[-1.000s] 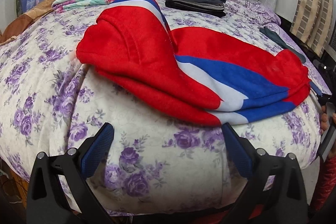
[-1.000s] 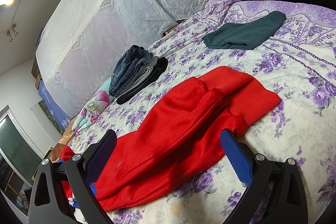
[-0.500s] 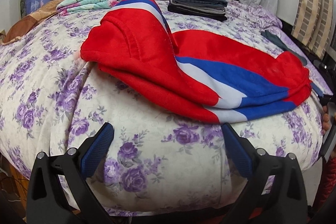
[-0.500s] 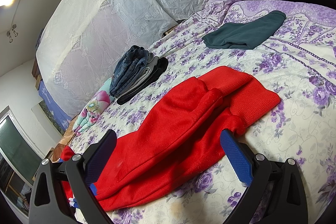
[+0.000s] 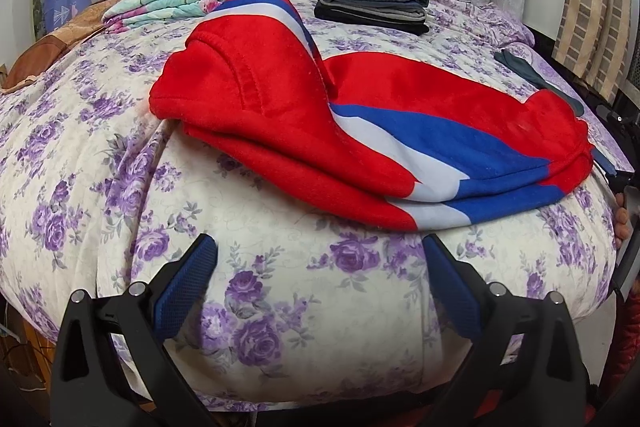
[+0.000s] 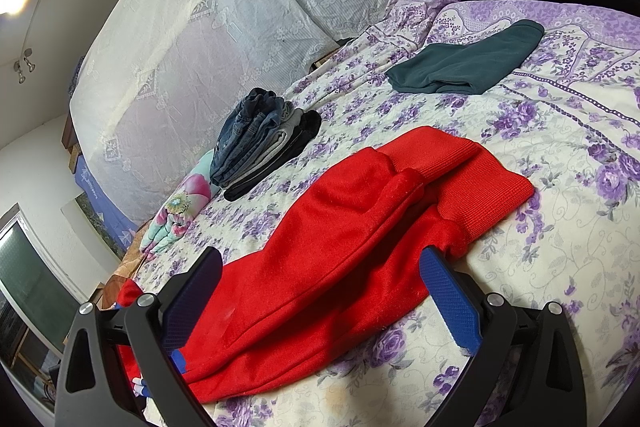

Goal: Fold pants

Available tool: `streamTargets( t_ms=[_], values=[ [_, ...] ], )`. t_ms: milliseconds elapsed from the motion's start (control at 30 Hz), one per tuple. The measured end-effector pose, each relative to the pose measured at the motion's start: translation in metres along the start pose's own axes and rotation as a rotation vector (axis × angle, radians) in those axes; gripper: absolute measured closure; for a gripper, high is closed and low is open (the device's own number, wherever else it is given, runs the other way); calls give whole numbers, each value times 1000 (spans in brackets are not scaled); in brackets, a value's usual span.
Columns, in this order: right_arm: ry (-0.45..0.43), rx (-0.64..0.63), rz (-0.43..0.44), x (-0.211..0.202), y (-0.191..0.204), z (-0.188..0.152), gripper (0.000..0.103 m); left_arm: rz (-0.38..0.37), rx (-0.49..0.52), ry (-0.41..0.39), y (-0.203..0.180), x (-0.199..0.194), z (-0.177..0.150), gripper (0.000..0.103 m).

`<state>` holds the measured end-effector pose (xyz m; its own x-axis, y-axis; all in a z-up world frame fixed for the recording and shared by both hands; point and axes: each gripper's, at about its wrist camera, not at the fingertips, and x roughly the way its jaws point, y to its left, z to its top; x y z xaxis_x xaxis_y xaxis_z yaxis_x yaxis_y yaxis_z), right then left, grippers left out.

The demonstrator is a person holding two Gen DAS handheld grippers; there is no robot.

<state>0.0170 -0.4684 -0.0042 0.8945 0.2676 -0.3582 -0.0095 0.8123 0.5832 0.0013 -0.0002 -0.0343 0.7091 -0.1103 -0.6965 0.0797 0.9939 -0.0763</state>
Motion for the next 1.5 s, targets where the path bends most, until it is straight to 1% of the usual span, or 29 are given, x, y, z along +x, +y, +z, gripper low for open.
streamTargets(
  t_ms=[100,233,367,433,467,533,600,667,700,733,767,833,900,933,967,1000,1033,1067,1100,1133,1167,1200,1233,1300,1367,1400,1433,1500],
  values=[
    [1,0,-3,0,0,0,4,1,8,7,-1,-2,2,4],
    [6,-3,-7,-2,3,-2,4,-32,6,12,6,-4,13,4],
    [12,-29,-28,-11,8,-5,4,-94,-51,11,21,-1,31,4],
    [19,-52,-49,-15,8,-8,4,-121,-90,26,29,8,39,4],
    [21,-81,-73,-21,13,-12,4,-134,-114,37,33,15,43,4],
    [14,-103,-92,-30,13,-13,4,-138,-150,52,39,28,50,4],
    [10,-111,-95,-44,12,-15,4,-133,-160,44,41,34,55,4],
    [37,-86,-60,-49,8,-16,4,-124,-157,35,40,39,63,4],
    [68,-61,-32,-47,6,-15,4,-125,-160,35,40,43,68,4],
    [120,-23,3,-39,3,-15,4,-133,-173,40,41,48,73,4],
    [145,-1,9,-34,0,-15,4,-145,-192,47,44,51,76,4],
    [179,20,-12,-20,0,-11,3,-183,-238,50,50,54,82,5],
    [212,34,-4,-9,1,-6,3,-203,-262,50,56,53,86,13],
    [235,43,4,-3,2,-3,3,-202,-268,52,59,53,89,22],
    [276,58,14,12,1,4,3,-201,-271,54,62,54,91,30],
    [294,67,15,19,-2,7,3,-207,-272,56,64,55,93,32],
    [310,82,12,32,-5,12,4,-222,-272,59,67,56,95,37],
    [308,89,10,38,-7,17,7,-226,-272,57,68,58,98,45],
    [306,90,4,43,-8,20,22,-222,-269,53,69,58,101,55],
    [304,84,-5,48,-8,23,56,-220,-269,46,71,57,104,62],
    [305,80,-2,54,-8,27,73,-222,-274,36,74,55,107,70],
    [313,80,10,59,-7,30,84,-217,-272,21,76,53,114,77],
    [316,79,30,62,-4,35,87,-200,-264,7,77,50,122,78],
    [280,16,54,65,16,53,89,-164,-253,-29,80,44,145,80],
    [215,-69,95,64,51,78,90,-121,-272,-101,88,30,180,80],
    [193,-92,121,65,65,88,90,-104,-266,-130,90,24,190,81],
    [171,-114,144,63,78,97,91,-66,-232,-169,89,15,206,81],
    [124,-167,170,62,100,110,91,-2,-190,-211,84,5,214,80]
  ],
)
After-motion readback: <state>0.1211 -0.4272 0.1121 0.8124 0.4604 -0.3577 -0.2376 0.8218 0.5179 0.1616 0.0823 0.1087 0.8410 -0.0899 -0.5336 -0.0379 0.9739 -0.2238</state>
